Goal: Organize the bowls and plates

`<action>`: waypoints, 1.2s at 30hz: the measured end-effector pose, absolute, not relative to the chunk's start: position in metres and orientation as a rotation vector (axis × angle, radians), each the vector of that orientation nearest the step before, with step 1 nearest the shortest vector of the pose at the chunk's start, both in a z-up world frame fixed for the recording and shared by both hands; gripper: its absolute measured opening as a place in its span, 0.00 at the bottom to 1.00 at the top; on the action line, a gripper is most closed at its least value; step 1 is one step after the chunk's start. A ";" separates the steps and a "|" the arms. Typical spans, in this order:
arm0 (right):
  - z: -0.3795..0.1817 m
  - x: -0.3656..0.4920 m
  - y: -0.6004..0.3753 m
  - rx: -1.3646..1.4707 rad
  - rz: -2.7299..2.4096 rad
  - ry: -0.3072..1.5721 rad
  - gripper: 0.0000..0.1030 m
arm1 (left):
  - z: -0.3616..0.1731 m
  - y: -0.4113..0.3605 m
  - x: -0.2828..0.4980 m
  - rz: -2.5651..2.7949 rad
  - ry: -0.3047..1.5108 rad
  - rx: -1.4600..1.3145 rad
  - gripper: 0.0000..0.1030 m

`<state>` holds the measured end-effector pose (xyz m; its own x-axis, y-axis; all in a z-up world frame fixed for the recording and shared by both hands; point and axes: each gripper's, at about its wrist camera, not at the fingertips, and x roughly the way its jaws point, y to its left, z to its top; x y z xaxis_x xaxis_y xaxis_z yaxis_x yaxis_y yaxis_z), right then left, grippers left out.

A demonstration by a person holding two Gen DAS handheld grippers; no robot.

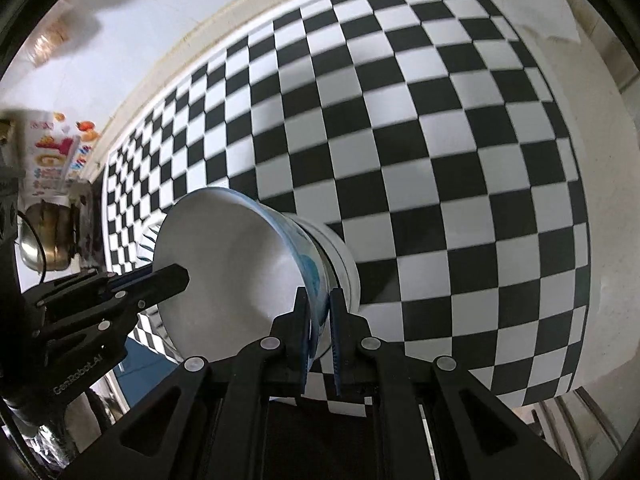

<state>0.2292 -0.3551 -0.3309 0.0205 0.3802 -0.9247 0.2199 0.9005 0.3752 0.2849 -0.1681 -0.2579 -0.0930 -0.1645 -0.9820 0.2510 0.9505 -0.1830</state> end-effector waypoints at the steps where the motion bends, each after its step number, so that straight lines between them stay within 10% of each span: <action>1: -0.336 0.227 -0.354 0.478 0.130 1.575 0.10 | -0.261 -0.167 0.284 -0.345 1.636 0.063 0.07; 36: -0.294 0.220 -0.343 0.379 0.113 1.515 0.12 | -0.217 -0.154 0.269 -0.281 1.534 0.084 0.08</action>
<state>0.2203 -0.3430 -0.2940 0.0634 0.3055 -0.9501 0.1611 0.9364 0.3118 0.2691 -0.1544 -0.2173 0.0119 -0.1280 -0.9917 0.2324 0.9650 -0.1217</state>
